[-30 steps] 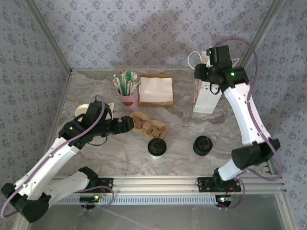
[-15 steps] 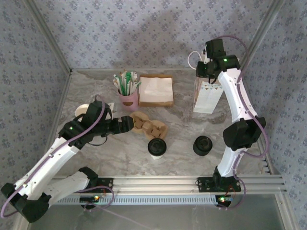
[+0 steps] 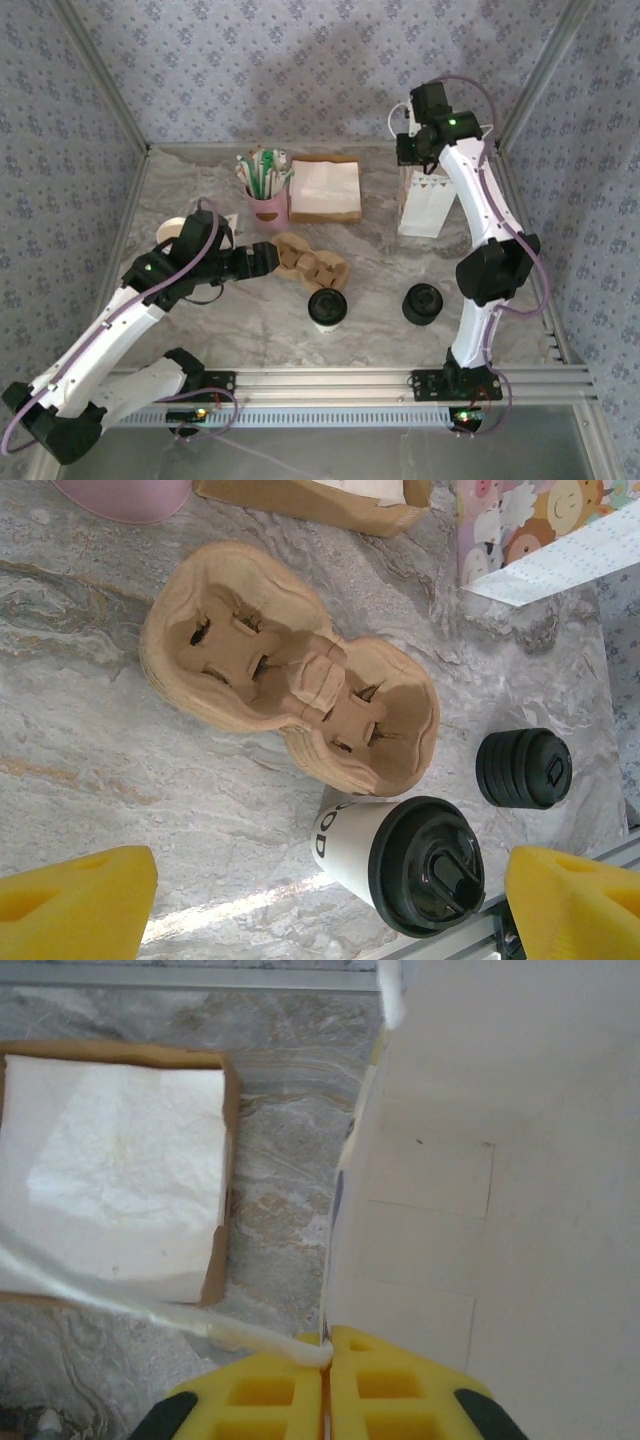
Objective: Pack the takeout coffee
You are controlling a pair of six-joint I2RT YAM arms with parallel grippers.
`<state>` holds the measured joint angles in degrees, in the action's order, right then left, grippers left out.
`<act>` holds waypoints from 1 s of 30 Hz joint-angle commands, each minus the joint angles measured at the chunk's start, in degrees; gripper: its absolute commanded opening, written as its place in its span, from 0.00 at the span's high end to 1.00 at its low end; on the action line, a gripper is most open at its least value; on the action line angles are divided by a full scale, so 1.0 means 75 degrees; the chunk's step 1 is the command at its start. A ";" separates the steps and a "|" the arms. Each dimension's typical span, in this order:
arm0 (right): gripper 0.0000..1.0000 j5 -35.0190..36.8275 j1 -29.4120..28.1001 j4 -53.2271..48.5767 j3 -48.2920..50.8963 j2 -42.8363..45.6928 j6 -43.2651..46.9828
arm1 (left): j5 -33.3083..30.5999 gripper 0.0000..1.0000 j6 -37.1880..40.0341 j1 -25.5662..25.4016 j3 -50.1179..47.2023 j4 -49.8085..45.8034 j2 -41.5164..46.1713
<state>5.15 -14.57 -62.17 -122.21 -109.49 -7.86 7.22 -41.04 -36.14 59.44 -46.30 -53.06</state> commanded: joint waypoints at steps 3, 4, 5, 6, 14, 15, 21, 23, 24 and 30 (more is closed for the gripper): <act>0.93 0.0043 -0.0455 -0.0135 0.0063 0.0293 0.0496 | -0.0084 0.10 0.0063 -0.0044 0.0244 0.0118 0.0051; 0.93 0.0015 -0.0574 -0.0091 0.0168 0.0379 0.0560 | -0.0090 0.10 0.0063 -0.0042 0.0232 0.0118 0.0057; 0.93 -0.0007 -0.0682 -0.0061 0.0258 0.0453 0.0628 | -0.0096 0.10 0.0050 -0.0035 0.0229 0.0126 0.0066; 0.93 -0.0018 -0.0817 -0.0034 0.0375 0.0539 0.0719 | -0.0090 0.10 0.0046 -0.0040 0.0219 0.0127 0.0070; 0.93 -0.0108 -0.1534 -0.0123 0.1008 0.1150 0.0678 | -0.0120 0.10 0.0042 -0.0040 0.0205 0.0125 0.0107; 0.93 -0.0098 -0.1587 -0.0161 0.1051 0.1211 0.0652 | -0.0119 0.10 0.0039 -0.0044 0.0202 0.0118 0.0118; 0.92 -0.0023 -0.1724 -0.0326 0.1439 0.1588 0.0509 | -0.0094 0.10 0.0002 -0.0042 0.0184 0.0139 0.0154; 0.92 0.0038 -0.1755 -0.0358 0.1624 0.1700 0.0498 | -0.0082 0.10 -0.0021 -0.0035 0.0150 0.0147 0.0172; 0.92 0.0082 -0.1767 -0.0360 0.1696 0.1742 0.0496 | -0.0084 0.10 -0.0019 -0.0035 0.0140 0.0150 0.0183; 0.67 0.0556 -0.2008 -0.0708 0.1804 0.1918 0.0479 | -0.0067 0.09 -0.0100 -0.0034 0.0088 0.0197 0.0219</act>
<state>6.59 -28.62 -64.62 -108.62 -97.06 -3.84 6.79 -41.30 -36.14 59.42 -46.26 -52.64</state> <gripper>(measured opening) 0.297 0.907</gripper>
